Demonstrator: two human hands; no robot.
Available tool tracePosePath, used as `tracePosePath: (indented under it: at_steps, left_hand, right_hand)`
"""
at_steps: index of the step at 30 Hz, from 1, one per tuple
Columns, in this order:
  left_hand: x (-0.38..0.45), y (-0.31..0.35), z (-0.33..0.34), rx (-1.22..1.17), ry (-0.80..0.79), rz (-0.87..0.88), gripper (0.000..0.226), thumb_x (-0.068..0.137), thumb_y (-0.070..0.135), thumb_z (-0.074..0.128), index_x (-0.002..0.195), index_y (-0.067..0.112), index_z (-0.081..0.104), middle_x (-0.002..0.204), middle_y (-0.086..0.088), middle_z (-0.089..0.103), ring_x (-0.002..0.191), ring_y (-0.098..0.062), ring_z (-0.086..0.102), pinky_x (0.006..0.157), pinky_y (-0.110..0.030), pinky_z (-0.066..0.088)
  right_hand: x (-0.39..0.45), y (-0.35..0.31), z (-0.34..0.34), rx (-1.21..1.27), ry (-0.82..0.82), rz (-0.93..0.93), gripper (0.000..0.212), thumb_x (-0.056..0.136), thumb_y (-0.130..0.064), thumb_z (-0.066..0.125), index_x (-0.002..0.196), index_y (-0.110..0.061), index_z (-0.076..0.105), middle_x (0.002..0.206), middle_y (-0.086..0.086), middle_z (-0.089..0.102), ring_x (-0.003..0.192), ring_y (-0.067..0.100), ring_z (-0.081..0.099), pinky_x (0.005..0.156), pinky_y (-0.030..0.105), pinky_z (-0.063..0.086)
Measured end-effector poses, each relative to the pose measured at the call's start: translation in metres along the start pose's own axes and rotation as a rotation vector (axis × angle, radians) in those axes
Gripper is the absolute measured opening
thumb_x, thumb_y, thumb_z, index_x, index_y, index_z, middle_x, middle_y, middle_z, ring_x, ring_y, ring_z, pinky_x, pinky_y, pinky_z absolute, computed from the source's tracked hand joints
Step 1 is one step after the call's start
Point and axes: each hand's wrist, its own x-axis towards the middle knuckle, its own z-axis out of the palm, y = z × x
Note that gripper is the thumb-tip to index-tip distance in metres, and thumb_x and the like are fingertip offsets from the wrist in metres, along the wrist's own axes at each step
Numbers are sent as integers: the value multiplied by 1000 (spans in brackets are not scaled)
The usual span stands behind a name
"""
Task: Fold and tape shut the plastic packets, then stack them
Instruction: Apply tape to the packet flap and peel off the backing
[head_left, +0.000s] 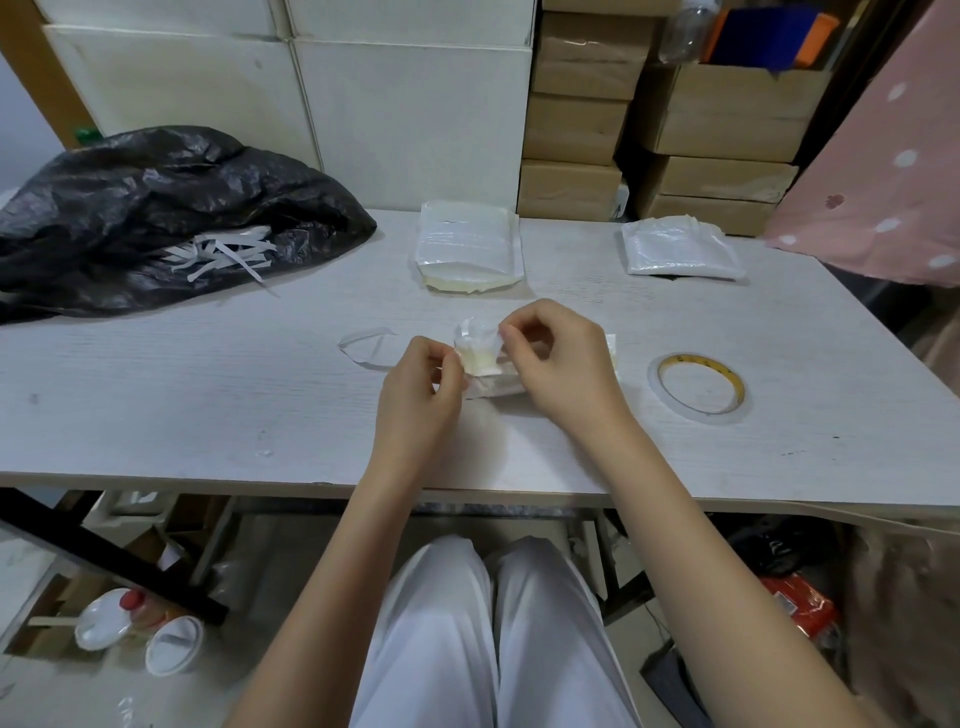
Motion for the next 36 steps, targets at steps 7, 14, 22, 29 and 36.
tracePosePath:
  at_steps: [7,14,22,29,36]
  left_hand:
    - [2,2,0,35,0,-18,16,94,19,43,80,25,46,74,12,63,87,-17,63,78,-53,52]
    - [0,3,2,45,11,-22,11,95,22,42,91,15,50,77,10,63,87,-18,63,77,-53,51]
    - [0,3,5,70,8,-10,10,95,21,41,91,17,50,81,8,62,86,-18,63,77,-53,52]
    - [-1,3,6,87,10,3,10,94,20,42,90,15,50,85,4,62,86,-19,63,75,-52,52]
    - [0,10,12,355,125,78,18,90,12,50,108,14,48,103,-2,62,92,-21,58,68,-34,42]
  right_hand:
    - [-2,3,-17,598,212,139,13,94,-1,49,85,-9,55,88,4,67,91,21,67,86,33,55]
    - [-7,8,-45,479,213,73,16,97,-6,44,87,-17,50,70,-2,66,73,17,67,78,28,54]
    - [-16,35,-58,-277,-122,-296,6,83,-10,67,87,-10,72,91,-3,51,73,8,51,69,16,41]
    - [-14,51,-55,-423,-158,-398,24,83,-5,65,107,-3,67,93,8,59,72,28,60,66,40,53]
    - [-11,46,-55,-432,-125,-337,5,78,-3,71,83,-1,71,83,6,56,67,16,51,63,26,40]
